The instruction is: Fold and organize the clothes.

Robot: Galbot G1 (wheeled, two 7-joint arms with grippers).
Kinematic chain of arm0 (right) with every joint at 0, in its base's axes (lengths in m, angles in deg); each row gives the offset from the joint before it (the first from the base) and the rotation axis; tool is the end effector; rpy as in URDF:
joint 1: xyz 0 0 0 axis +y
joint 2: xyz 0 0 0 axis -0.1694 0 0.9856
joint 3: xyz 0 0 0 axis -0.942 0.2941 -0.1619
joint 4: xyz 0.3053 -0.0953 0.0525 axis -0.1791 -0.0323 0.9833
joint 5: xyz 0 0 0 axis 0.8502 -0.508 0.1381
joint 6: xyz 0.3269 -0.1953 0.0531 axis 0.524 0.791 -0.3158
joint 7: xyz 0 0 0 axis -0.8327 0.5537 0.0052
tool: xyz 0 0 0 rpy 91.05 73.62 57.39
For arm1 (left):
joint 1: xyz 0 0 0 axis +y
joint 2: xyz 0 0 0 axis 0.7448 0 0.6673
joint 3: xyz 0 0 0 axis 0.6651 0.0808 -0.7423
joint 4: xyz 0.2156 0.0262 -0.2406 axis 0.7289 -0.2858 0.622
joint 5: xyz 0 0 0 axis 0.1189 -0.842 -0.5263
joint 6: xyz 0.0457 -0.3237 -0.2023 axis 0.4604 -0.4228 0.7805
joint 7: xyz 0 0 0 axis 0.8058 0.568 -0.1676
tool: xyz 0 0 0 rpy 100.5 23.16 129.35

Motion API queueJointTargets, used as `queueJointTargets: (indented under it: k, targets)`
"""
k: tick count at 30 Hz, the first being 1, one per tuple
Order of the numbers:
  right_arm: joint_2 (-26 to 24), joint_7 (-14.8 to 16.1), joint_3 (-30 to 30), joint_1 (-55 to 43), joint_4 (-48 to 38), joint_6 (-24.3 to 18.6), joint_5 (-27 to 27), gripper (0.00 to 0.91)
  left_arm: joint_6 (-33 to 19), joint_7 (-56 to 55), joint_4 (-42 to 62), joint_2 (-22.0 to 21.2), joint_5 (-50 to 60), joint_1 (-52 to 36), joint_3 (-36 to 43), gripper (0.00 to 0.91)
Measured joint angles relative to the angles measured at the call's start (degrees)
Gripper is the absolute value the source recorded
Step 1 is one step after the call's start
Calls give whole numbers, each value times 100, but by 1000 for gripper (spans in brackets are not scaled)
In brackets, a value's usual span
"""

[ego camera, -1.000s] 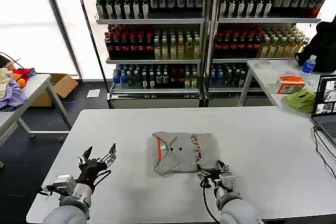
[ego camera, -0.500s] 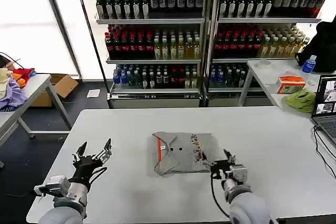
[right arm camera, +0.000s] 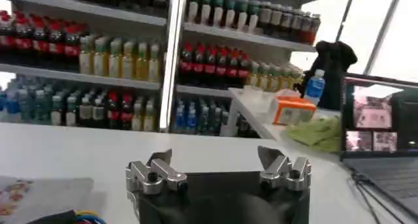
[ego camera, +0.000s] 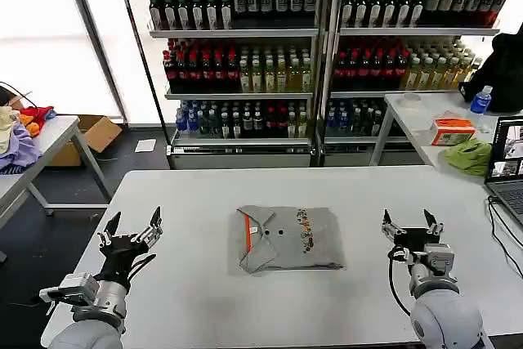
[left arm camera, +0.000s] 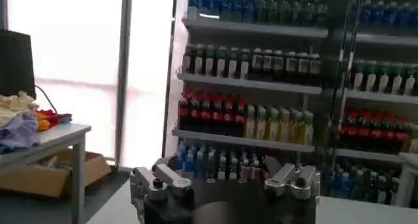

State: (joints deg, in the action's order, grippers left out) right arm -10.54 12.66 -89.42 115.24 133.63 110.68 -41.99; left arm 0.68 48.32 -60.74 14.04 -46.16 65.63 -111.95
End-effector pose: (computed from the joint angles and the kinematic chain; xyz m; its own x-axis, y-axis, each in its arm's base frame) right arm 0.2902 -0.0676 -0.1968 -0.9467 0.2122 0.2424 0.1677 0.9670 -0.1917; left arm 0.2479 0.0564 -0.1950 -0.9925 -0.0602 0.1064 -0.0704 0.9930 -0.0945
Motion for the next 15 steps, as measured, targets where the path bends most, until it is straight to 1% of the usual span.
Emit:
queueJointTargets:
  k: [5,9,15]
  targets:
    - [79,86,-203,106,11,-80,-53,907,-35,32,51,6,18,-13,-1,907]
    - [113,210,-359,119,-9,-163,-137,907,-45,72,57,44,25,-21,-26,907]
    - [101,622,-555,156,-21,-303,-568,907,-42,144,58,63,-14,25,-82,907]
